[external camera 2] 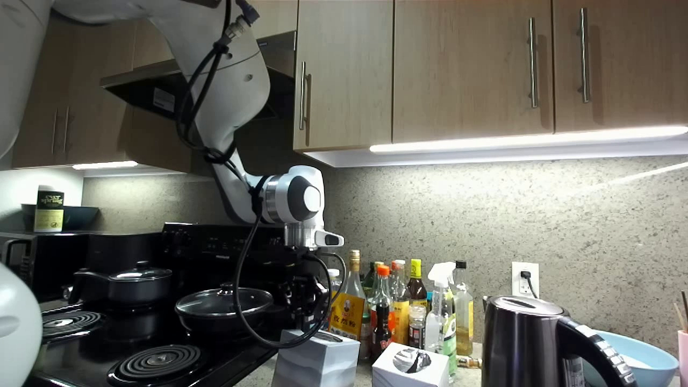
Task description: Swap the positions of the tissue boxes
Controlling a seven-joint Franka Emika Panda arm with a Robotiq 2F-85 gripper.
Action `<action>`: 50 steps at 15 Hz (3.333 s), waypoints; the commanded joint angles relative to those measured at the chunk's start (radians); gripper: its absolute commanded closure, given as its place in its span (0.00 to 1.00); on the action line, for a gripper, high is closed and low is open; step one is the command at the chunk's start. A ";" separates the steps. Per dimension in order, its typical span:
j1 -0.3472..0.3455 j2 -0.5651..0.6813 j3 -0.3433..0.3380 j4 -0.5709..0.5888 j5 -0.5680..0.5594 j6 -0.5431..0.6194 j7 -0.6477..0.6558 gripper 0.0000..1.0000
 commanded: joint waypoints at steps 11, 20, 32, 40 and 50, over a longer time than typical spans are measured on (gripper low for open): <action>-0.008 -0.155 -0.010 0.016 -0.050 -0.087 -0.039 0.00; -0.095 -0.265 -0.085 -0.007 -0.130 -0.353 -0.201 0.00; -0.106 -0.132 -0.120 0.018 -0.007 -0.335 -0.211 0.00; -0.157 0.119 -0.166 0.209 0.017 -0.328 -0.209 0.00; -0.180 0.330 -0.163 0.416 0.018 -0.392 -0.235 0.58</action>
